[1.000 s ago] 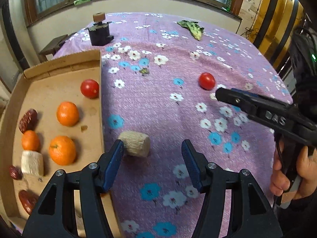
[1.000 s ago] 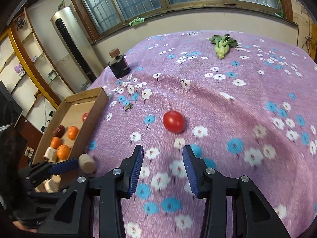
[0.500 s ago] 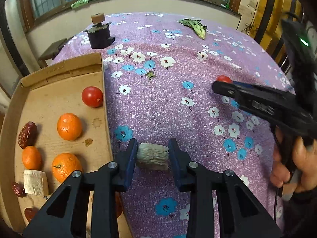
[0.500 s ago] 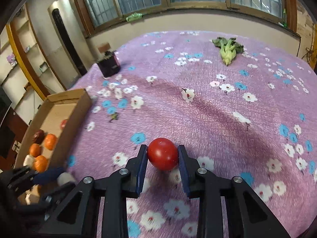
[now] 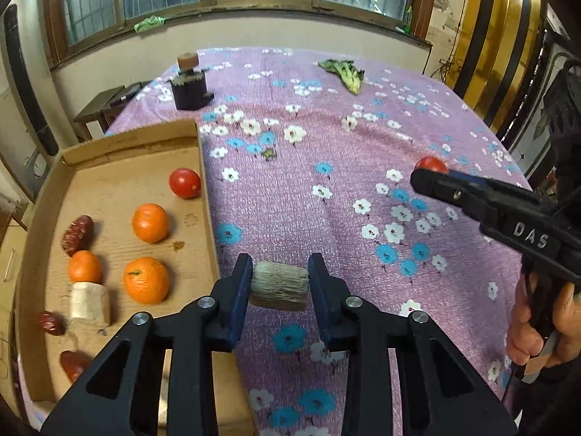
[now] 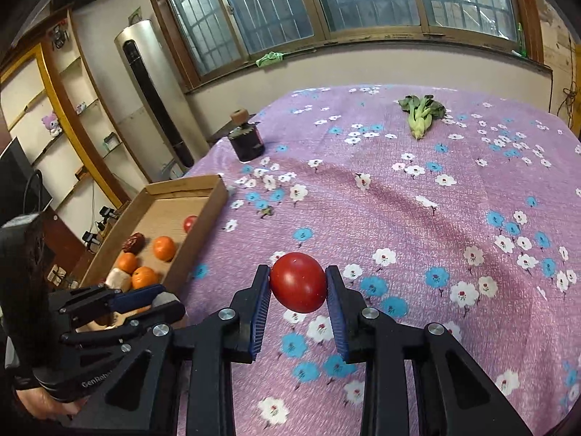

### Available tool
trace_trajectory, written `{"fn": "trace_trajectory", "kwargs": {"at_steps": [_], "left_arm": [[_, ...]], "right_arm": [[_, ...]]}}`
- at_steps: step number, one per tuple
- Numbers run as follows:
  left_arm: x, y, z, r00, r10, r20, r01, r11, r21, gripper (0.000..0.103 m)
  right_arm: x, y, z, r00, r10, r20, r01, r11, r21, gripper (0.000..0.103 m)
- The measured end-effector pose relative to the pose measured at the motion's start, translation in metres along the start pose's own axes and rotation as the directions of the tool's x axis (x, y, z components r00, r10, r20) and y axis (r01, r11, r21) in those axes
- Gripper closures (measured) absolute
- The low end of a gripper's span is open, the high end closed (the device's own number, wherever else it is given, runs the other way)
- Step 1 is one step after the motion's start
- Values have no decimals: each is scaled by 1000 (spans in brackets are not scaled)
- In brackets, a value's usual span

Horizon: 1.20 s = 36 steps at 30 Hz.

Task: Organize fruits
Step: 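Carry the beige cylinder and red tomato over the cardboard tray with both tools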

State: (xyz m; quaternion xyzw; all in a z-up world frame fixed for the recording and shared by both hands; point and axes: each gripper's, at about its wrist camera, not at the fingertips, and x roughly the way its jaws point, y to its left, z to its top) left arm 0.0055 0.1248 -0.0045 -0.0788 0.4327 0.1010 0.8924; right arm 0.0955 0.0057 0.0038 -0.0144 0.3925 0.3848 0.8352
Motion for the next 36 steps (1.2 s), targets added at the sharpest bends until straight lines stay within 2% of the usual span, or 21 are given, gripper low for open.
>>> {"fn": "trace_trajectory", "kwargs": {"at_steps": [5, 14, 23, 36], "left_arm": [[-23, 10, -1, 999, 24, 45, -23, 1000, -9, 74], [-52, 54, -17, 993, 83, 84, -76, 994, -83, 74], [-65, 90, -34, 988, 118, 99, -102, 983, -150, 74], [-69, 124, -46, 984, 140, 106, -115, 971, -210, 74]], "right_arm": [[-8, 19, 0, 1000, 19, 7, -19, 999, -28, 72], [-8, 63, -1, 998, 62, 1, -61, 994, -94, 72], [1, 106, 0, 996, 92, -14, -93, 984, -152, 72], [17, 144, -1, 993, 111, -44, -118, 972, -203, 72]]}}
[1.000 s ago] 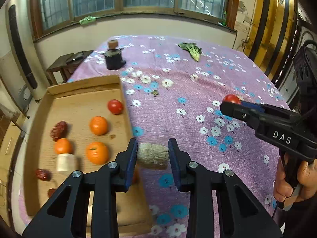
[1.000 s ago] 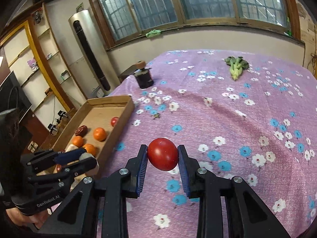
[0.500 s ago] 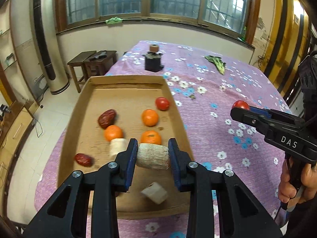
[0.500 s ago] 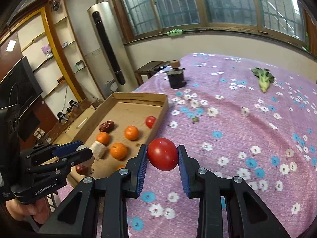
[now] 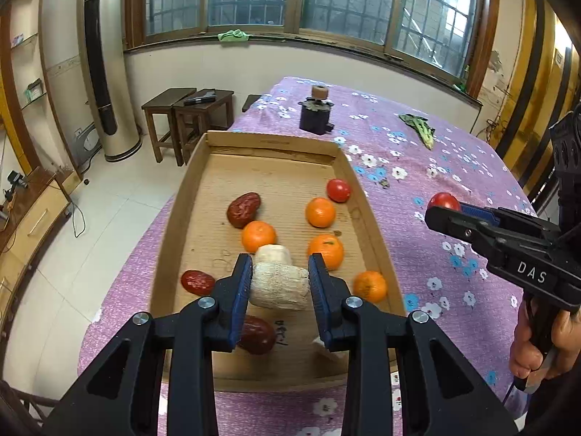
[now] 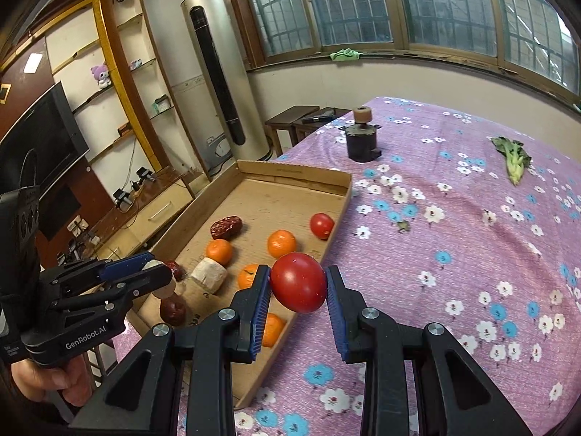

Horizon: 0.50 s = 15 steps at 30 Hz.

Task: Organize fruits
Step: 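Carry the beige cylinder and red tomato over the cardboard tray with both tools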

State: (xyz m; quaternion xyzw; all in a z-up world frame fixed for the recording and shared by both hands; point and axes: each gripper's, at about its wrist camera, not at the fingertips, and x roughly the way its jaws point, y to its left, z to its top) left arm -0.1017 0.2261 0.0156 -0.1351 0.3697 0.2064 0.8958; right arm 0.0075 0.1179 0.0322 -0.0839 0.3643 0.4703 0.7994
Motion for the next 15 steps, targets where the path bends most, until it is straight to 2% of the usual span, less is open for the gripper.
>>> {"fn": "trace_trajectory", "kwargs": {"at_steps": [15], "left_arm": [[14, 24, 2, 1000, 25, -18, -25, 999, -33, 74]], "right_arm": [[27, 13, 5, 999, 22, -38, -23, 1000, -17, 72]]}}
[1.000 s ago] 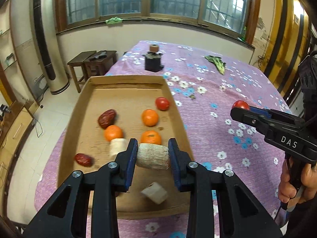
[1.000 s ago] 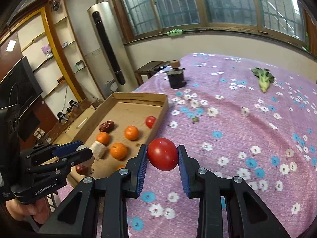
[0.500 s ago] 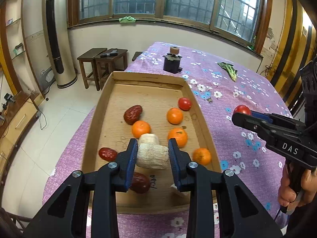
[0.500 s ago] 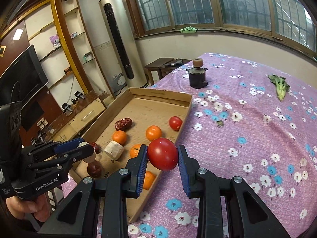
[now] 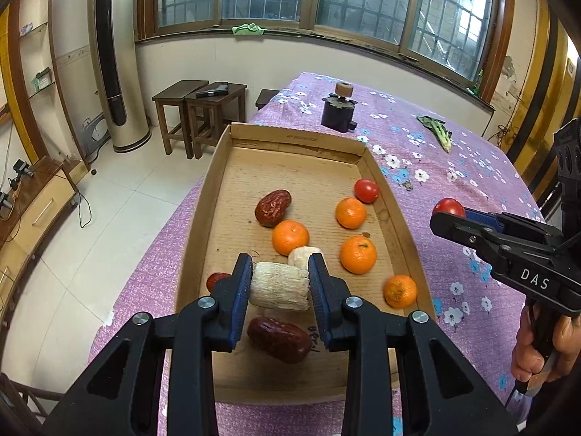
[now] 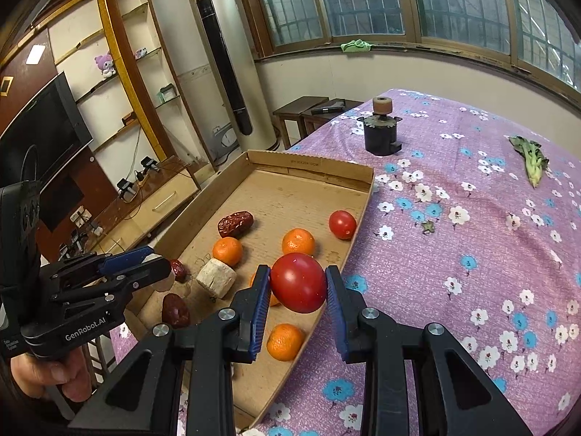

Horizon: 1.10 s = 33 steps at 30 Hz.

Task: Organize fruits
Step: 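Carry the beige cylinder and red tomato over the cardboard tray with both tools, then open left tool to drop the cylinder while right tool releases the tomato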

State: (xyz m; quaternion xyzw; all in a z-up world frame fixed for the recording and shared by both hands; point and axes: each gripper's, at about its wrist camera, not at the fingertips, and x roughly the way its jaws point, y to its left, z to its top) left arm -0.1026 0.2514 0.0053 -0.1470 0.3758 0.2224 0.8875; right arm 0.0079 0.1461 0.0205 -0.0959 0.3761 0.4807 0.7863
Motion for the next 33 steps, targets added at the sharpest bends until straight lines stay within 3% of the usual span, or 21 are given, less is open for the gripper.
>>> {"fn": "trace_trajectory", "kwargs": {"at_steps": [18, 33], "left_arm": [[34, 5, 37, 999, 33, -22, -33, 999, 13, 74], [86, 3, 85, 995, 75, -68, -73, 997, 40, 74]], "right_arm": [[51, -9, 29, 998, 33, -56, -32, 999, 20, 73], [114, -20, 82, 994, -21, -106, 19, 1000, -11, 72]]}}
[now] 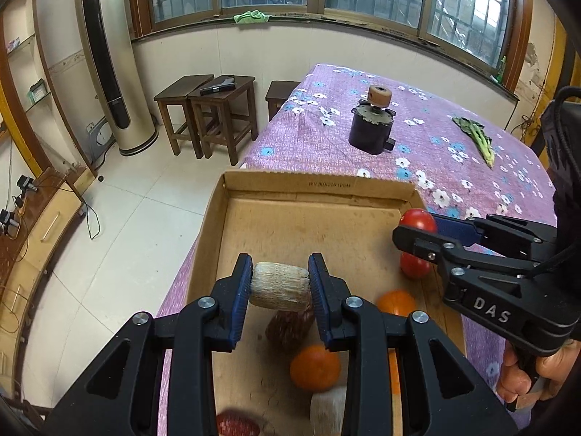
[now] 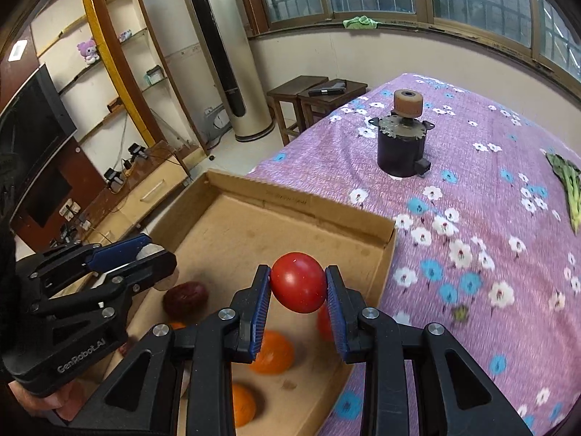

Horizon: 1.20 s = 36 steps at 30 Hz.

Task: Organize fruits
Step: 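Open left tool to drop the cylinder while right tool releases the tomato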

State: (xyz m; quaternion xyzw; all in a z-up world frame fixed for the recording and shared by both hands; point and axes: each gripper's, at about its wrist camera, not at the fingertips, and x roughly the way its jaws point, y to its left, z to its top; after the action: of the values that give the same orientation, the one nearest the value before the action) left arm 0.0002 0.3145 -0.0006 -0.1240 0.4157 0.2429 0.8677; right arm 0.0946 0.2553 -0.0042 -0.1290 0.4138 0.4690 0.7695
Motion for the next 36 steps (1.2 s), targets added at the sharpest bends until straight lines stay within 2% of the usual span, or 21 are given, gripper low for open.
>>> {"fn": "trace_trajectory", "kwargs": {"at_steps": [14, 21, 25, 27, 29, 31, 36], "left_arm": [[43, -3, 8, 995, 28, -96, -27, 1000, 7, 74], [47, -8, 8, 993, 58, -107, -56, 998, 21, 72], [47, -8, 5, 990, 88, -110, -86, 996, 23, 61], [41, -8, 3, 990, 94, -100, -92, 995, 24, 53], [36, -9, 1, 991, 100, -89, -98, 995, 28, 46], [30, -9, -2, 992, 93, -84, -91, 996, 25, 46], [14, -9, -11, 995, 74, -69, -73, 997, 18, 46]], "right_arm": [[44, -10, 8, 997, -16, -82, 14, 1000, -25, 72], [52, -8, 7, 995, -8, -100, 4, 999, -43, 71], [52, -9, 6, 996, 5, -94, -9, 999, -40, 71], [50, -9, 4, 996, 17, -93, -20, 999, -34, 71], [46, -9, 3, 996, 24, -84, -26, 999, -31, 61], [38, -11, 2, 998, 26, -61, -27, 999, -20, 57], [24, -12, -4, 998, 36, -43, -37, 999, -15, 57]]}}
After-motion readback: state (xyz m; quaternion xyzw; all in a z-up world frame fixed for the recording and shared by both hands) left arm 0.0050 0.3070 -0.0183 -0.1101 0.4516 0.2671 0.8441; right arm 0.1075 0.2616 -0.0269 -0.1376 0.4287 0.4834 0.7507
